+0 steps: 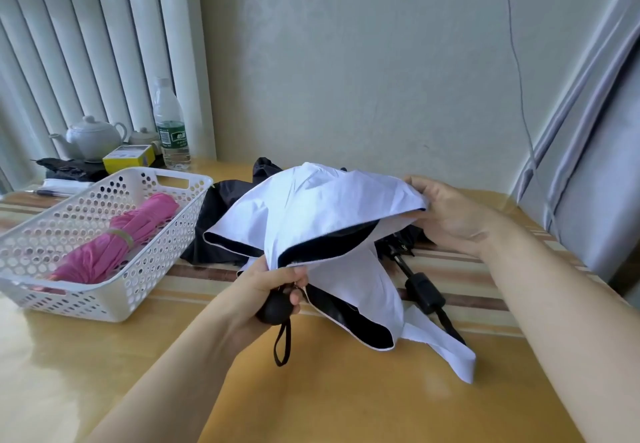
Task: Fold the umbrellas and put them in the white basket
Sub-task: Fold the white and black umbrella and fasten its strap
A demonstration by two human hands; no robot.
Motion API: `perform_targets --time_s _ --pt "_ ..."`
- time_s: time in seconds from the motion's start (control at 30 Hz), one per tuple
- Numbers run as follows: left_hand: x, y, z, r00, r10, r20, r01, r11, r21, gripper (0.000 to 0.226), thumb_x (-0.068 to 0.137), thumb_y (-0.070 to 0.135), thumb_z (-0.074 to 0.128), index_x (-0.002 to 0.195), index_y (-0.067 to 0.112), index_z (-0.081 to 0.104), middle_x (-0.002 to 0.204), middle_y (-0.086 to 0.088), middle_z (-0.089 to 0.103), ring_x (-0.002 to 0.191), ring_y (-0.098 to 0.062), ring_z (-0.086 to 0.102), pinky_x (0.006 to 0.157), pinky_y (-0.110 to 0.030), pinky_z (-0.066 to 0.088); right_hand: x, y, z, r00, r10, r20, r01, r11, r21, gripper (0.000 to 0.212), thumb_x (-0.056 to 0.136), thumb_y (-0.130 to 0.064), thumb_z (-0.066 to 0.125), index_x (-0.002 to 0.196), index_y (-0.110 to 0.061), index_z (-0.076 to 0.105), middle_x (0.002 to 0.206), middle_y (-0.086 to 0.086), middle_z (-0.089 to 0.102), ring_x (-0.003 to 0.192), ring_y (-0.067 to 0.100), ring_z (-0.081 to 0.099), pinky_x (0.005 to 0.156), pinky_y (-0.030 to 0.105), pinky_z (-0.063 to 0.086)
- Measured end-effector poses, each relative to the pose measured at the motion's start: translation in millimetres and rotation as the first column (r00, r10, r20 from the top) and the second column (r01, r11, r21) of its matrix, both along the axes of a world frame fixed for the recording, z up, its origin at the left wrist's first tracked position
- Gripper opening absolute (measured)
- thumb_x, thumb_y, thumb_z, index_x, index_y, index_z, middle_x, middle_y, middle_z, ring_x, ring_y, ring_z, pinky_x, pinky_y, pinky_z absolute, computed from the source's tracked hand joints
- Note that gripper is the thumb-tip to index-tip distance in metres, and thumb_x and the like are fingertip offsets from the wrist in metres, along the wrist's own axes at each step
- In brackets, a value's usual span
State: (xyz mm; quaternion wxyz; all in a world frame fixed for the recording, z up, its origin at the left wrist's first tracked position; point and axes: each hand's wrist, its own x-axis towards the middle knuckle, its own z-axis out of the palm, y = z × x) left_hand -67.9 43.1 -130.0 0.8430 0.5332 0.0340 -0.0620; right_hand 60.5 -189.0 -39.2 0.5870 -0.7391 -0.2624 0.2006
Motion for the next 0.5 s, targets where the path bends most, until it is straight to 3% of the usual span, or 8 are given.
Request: perform_targets --time_s 0.07,0.13,0.17,0.23,0.27,0.33,0.43,0.5 --pt "-1 2 -1 1.000 -0.012 -0.006 0.012 0.997 -0.071 0.055 0.064 0.039 0.084 0.096 0.013 0.048 0.070 -0.002 0.052 0.050 -0.013 0.044 0.052 -0.023 0.043 0 -14 -1 0.998 0.044 -0.041 -0.047 0.997 -0.068 0.058 0.063 -0.023 0.088 0.109 -0.004 0.060 0.108 0.000 0.070 0.102 0.015 0.065 0.094 0.026 0.050" --pt "-1 2 0 0.999 0.002 -0.039 -0.005 0.996 -0.084 0.067 0.074 0.072 0.058 0.102 0.012 0.050 0.072 -0.004 0.051 0.052 -0.014 0.041 0.055 -0.025 0.041 -5 -24 -2 0.994 0.074 -0.077 -0.086 0.982 -0.167 0.041 0.074 -0.011 0.077 0.111 -0.006 0.061 0.108 0.001 0.069 0.102 0.016 0.064 0.101 0.036 0.045" --pt "0 2 -1 0.999 0.002 -0.052 -0.005 0.998 -0.058 0.070 0.077 0.076 0.040 0.103 0.012 0.052 0.072 -0.005 0.049 0.052 -0.015 0.039 0.056 -0.026 0.039 -8 -25 -1 0.993 0.065 -0.093 -0.081 0.981 -0.179 0.027 0.083 -0.001 0.065 0.110 -0.007 0.061 0.101 -0.001 0.070 0.094 0.015 0.065 0.102 0.042 0.044" --pt "0 -1 -1 0.998 0.011 -0.057 -0.011 1.000 -0.008 0.065 0.089 0.070 0.027 0.104 0.014 0.055 0.071 -0.006 0.049 0.052 -0.017 0.038 0.057 -0.028 0.036 -14 -28 3 0.985 -0.029 -0.168 0.009 0.993 -0.118 0.022 0.096 0.002 0.047 0.109 -0.010 0.061 0.089 0.000 0.072 0.078 0.016 0.068 0.098 0.051 0.045" --pt "0 -4 -1 0.998 0.037 -0.056 -0.035 0.999 0.033 0.055 0.094 0.062 0.030 0.106 0.014 0.054 0.072 -0.006 0.050 0.052 -0.018 0.040 0.056 -0.029 0.037 -18 -28 7 0.973 -0.059 -0.223 0.042 0.996 -0.081 0.021 0.099 -0.011 0.045 0.113 -0.013 0.061 0.095 0.004 0.073 0.079 0.020 0.070 0.096 0.054 0.047" --pt "-1 -11 -2 0.994 0.108 -0.019 -0.103 0.978 0.181 0.030 0.101 0.042 0.038 0.109 0.016 0.050 0.073 -0.006 0.053 0.052 -0.019 0.045 0.055 -0.029 0.042 -29 -25 14 0.952 -0.045 -0.304 -0.004 0.987 -0.159 0.047 0.091 -0.055 0.041 0.125 -0.028 0.058 0.116 0.008 0.069 0.098 0.030 0.069 0.092 0.053 0.049" --pt "0 -18 -11 0.981 0.188 0.044 -0.190 0.903 0.386 0.021 0.102 0.034 0.040 0.120 0.025 0.044 0.076 -0.005 0.060 0.058 -0.021 0.053 0.061 -0.031 0.048 -50 -7 17 0.985 -0.130 -0.114 0.066 0.893 -0.445 0.089 0.062 -0.084 0.034 0.140 -0.040 0.042 0.138 -0.005 0.056 0.123 0.018 0.055 0.106 0.042 0.039" --pt "1 -25 -14 0.974 0.221 0.057 -0.224 0.872 0.436 0.024 0.101 0.032 0.041 0.125 0.030 0.041 0.079 -0.007 0.060 0.063 -0.023 0.054 0.064 -0.031 0.048 -57 6 13 0.955 -0.283 0.089 0.294 0.861 -0.416 0.093 0.068 -0.083 0.038 0.149 -0.038 0.028 0.149 -0.013 0.038 0.127 0.011 0.043 0.105 0.032 0.031"
